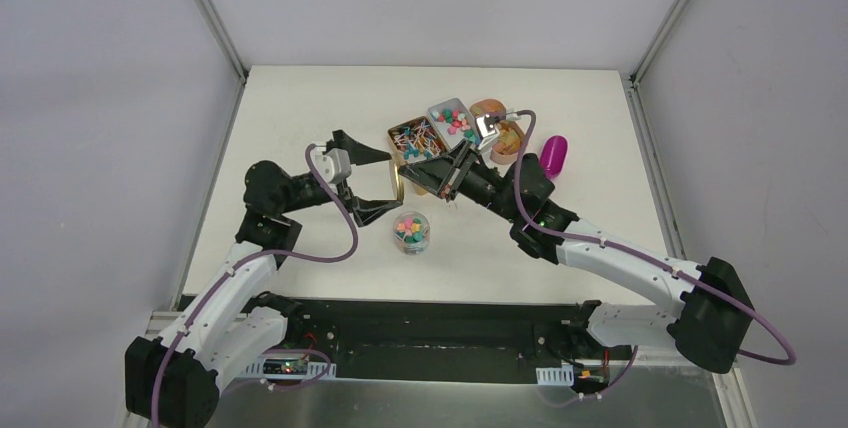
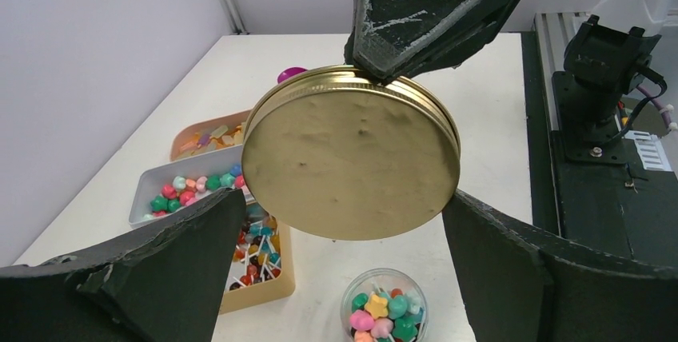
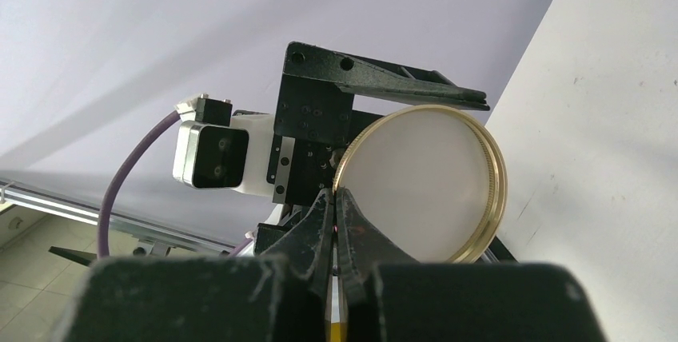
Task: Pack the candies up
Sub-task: Close the bottle lid on the packing bottle.
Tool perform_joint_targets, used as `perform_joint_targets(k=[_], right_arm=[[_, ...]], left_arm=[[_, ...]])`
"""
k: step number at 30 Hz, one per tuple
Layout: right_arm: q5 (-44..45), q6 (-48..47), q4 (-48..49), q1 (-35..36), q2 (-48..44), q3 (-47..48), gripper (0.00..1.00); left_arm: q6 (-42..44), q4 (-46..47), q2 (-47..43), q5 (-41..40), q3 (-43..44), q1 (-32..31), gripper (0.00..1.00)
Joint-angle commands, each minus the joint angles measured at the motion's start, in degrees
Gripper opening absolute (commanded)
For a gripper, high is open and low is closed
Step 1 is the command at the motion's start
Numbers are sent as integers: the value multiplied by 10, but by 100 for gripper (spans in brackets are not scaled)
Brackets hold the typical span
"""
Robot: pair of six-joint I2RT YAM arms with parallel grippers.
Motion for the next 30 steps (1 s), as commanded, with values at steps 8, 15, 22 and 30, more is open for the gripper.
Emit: perform_joint_targets(k=[8, 15, 22, 30], right_arm=[[3, 3, 38, 4, -14, -11, 0], [17, -1, 23, 3, -26, -23, 11], [43, -30, -19, -5, -55, -26, 33], [118, -112, -141, -8, -122, -23, 77]], left_arm=[[2, 29, -4, 16, 8, -5, 87], [26, -17, -5, 6, 20, -4, 81], [79, -123, -6, -18, 42, -4, 81], [172, -314, 18, -61, 106, -5, 80]])
